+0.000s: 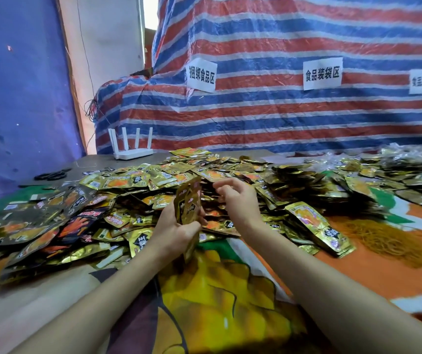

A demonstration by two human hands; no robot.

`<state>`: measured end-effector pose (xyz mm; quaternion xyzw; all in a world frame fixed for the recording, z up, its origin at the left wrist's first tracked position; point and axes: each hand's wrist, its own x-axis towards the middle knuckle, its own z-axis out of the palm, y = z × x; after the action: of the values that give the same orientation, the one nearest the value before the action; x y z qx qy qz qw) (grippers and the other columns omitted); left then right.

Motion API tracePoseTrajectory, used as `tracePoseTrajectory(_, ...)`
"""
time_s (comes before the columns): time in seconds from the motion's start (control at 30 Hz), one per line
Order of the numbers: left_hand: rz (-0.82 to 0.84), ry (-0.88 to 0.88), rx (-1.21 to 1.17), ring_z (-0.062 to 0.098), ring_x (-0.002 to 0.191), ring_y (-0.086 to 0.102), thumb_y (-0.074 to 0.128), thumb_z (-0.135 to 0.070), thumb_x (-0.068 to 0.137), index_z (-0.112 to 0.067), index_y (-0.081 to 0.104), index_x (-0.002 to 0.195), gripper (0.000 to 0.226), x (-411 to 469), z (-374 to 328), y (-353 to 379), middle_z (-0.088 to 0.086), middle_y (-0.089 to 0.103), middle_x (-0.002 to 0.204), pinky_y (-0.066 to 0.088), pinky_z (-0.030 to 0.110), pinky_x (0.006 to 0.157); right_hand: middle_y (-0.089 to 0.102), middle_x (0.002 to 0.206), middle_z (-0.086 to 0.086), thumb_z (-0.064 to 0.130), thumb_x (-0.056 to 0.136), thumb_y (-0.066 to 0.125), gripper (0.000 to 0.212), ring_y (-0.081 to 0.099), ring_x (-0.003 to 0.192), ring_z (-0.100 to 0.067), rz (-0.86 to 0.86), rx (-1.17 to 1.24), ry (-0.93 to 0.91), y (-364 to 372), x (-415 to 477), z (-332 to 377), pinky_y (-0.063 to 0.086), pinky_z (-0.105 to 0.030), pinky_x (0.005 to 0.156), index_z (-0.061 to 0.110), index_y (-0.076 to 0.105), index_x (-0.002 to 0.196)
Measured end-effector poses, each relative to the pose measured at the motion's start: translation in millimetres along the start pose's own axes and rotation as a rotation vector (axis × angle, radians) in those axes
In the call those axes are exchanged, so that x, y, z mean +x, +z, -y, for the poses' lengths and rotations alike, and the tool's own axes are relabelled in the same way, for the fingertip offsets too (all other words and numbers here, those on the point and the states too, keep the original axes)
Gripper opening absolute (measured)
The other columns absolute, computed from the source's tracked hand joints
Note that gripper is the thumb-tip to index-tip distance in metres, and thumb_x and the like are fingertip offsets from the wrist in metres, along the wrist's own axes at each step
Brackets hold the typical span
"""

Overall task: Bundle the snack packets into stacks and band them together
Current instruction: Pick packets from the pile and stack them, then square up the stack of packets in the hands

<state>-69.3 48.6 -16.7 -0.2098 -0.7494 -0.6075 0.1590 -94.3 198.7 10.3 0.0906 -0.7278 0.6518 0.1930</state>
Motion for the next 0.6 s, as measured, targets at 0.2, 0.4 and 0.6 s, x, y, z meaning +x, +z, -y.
tracePoseTrajectory(0.2,-0.024,-0.038,0.065,0.027,0.081,0.070,0.078,-0.023,0.069,-0.009,0.070,0.087,0.024,8.4,-3.0,0.9,0.013,0.073,0.087,0.057,0.040,0.078,0.066,0.075,0.007,0.011,0.085,0.064,0.015,0.058,0.065,-0.009,-0.031,-0.543,-0.103,-91.4,-9.1,-3.4,0.047,-0.024,0.059,0.022,0.072,0.091)
tracePoseTrajectory(0.4,-0.001,-0.076,0.041,0.019,0.084,0.072,0.074,0.010,0.079,-0.004,0.070,0.104,0.029,10.2,-11.8,18.8,0.005,0.076,0.092,0.056,0.039,0.079,0.072,0.100,0.001,0.008,0.083,0.059,0.030,0.065,0.091,-0.025,-0.017,-1.227,0.133,-200.4,-4.9,9.8,0.055,-0.036,0.079,0.026,0.076,0.100)
tracePoseTrajectory(0.6,-0.045,-0.110,-0.082,0.020,0.081,0.071,0.071,0.012,0.080,-0.010,0.072,0.096,0.027,1.7,-8.2,41.0,0.002,0.076,0.089,0.057,0.038,0.075,0.071,0.114,-0.002,0.007,0.083,0.057,0.040,0.064,0.100,-0.026,0.072,-1.535,0.201,-236.3,-11.5,-2.8,0.050,-0.033,0.070,0.028,0.072,0.113)
